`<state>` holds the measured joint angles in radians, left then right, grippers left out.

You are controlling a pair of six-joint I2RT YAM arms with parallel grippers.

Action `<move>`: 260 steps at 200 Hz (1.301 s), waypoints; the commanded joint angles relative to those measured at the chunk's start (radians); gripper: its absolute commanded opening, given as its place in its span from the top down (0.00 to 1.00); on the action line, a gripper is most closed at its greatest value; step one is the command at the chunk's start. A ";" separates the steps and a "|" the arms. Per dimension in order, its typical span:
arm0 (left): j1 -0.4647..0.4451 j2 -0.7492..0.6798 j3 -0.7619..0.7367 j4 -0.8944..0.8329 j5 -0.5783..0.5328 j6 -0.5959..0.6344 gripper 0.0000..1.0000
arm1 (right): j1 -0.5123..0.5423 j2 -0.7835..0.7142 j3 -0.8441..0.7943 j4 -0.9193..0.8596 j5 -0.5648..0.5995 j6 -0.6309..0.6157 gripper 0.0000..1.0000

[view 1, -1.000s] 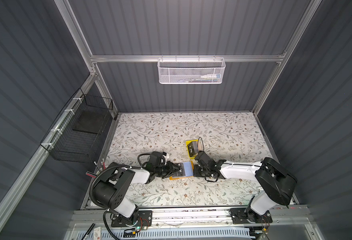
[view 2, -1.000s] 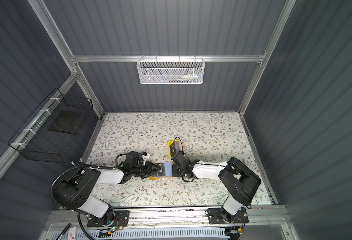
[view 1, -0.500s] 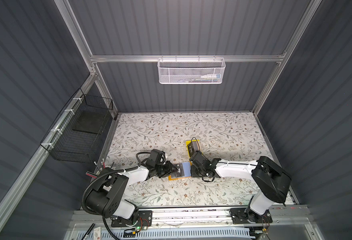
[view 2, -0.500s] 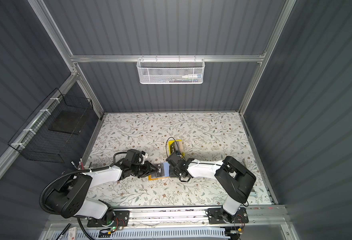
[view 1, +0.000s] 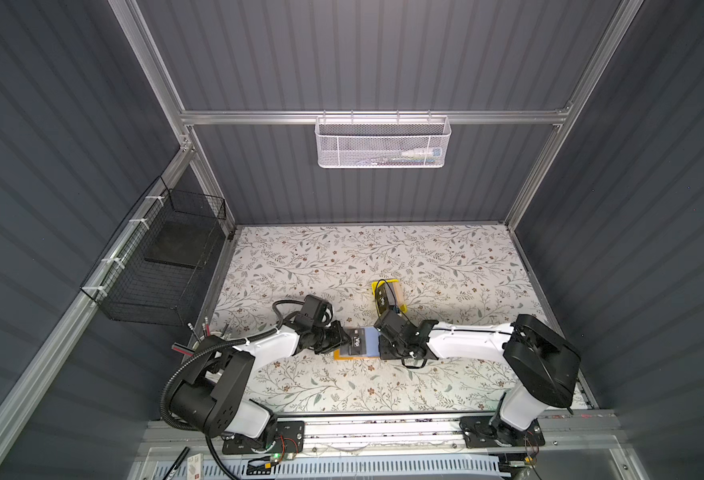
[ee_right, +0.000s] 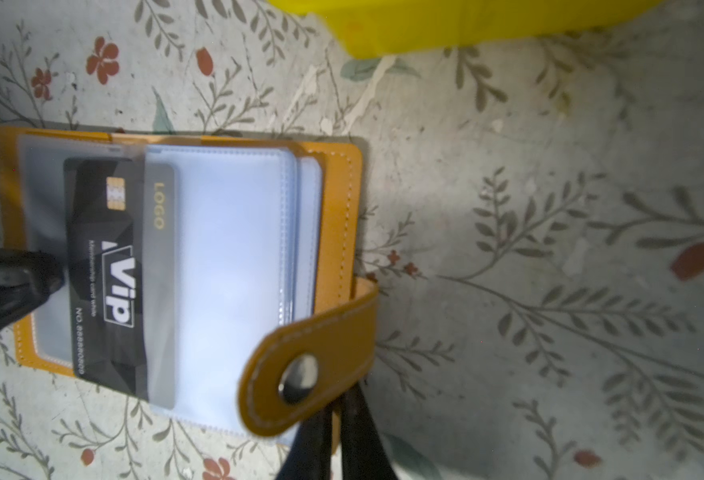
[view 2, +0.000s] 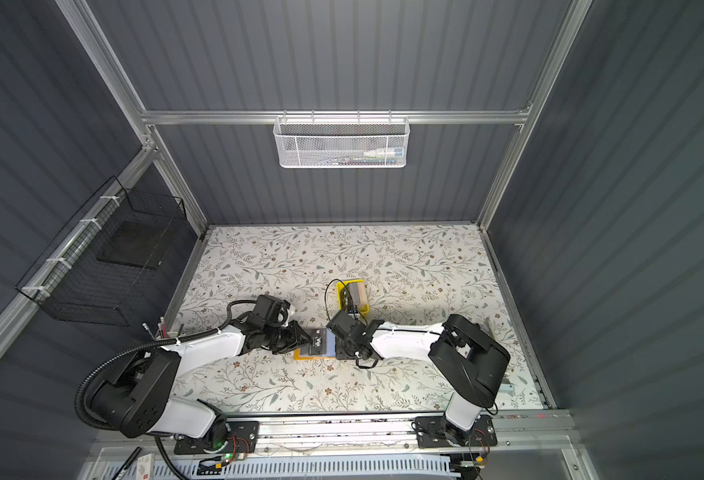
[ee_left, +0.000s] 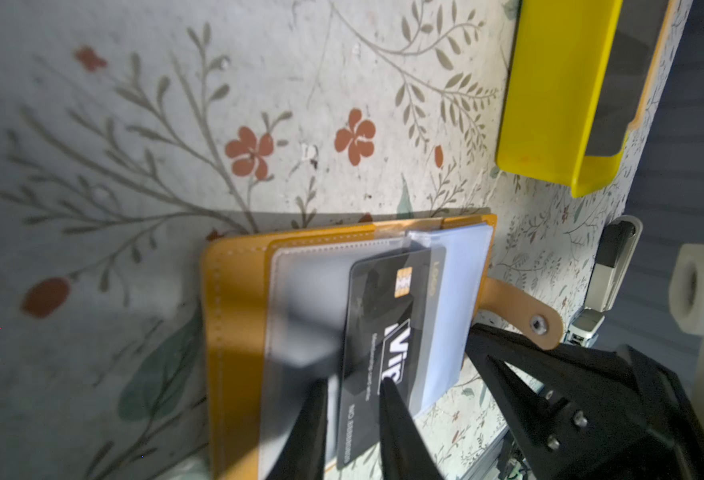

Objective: Put the credit cards into the card holder

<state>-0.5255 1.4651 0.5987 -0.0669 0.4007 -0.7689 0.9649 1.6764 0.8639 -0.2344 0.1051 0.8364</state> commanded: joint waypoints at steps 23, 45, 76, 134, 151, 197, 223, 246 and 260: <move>-0.027 0.039 0.004 -0.030 -0.010 0.014 0.79 | 0.009 0.020 -0.032 -0.056 -0.002 0.010 0.90; -0.043 0.057 0.009 -0.023 -0.013 0.017 0.79 | 0.009 0.022 -0.032 -0.059 0.005 0.012 0.91; -0.060 0.061 0.014 0.003 -0.016 0.023 0.78 | 0.009 0.022 -0.033 -0.061 0.010 0.013 0.91; -0.083 0.086 0.054 0.036 -0.019 0.017 0.77 | 0.009 0.025 -0.032 -0.062 0.012 0.007 0.91; -0.090 0.092 0.057 0.067 -0.005 0.007 0.78 | 0.009 0.026 -0.032 -0.061 0.014 0.007 0.92; -0.097 0.093 0.046 0.122 0.006 -0.015 0.84 | 0.006 0.025 -0.033 -0.062 0.022 0.010 0.92; -0.099 0.080 0.040 0.116 0.003 -0.009 0.84 | -0.006 0.022 -0.034 -0.062 0.025 0.002 0.92; -0.099 0.070 0.027 0.142 0.014 -0.009 0.83 | -0.020 0.016 -0.034 -0.059 0.022 -0.007 0.92; -0.098 0.071 0.022 0.143 0.016 -0.006 0.82 | -0.029 0.011 -0.032 -0.060 0.022 -0.013 0.92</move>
<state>-0.6197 1.5509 0.6388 0.0528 0.4034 -0.7776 0.9577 1.6760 0.8623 -0.2329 0.1116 0.8368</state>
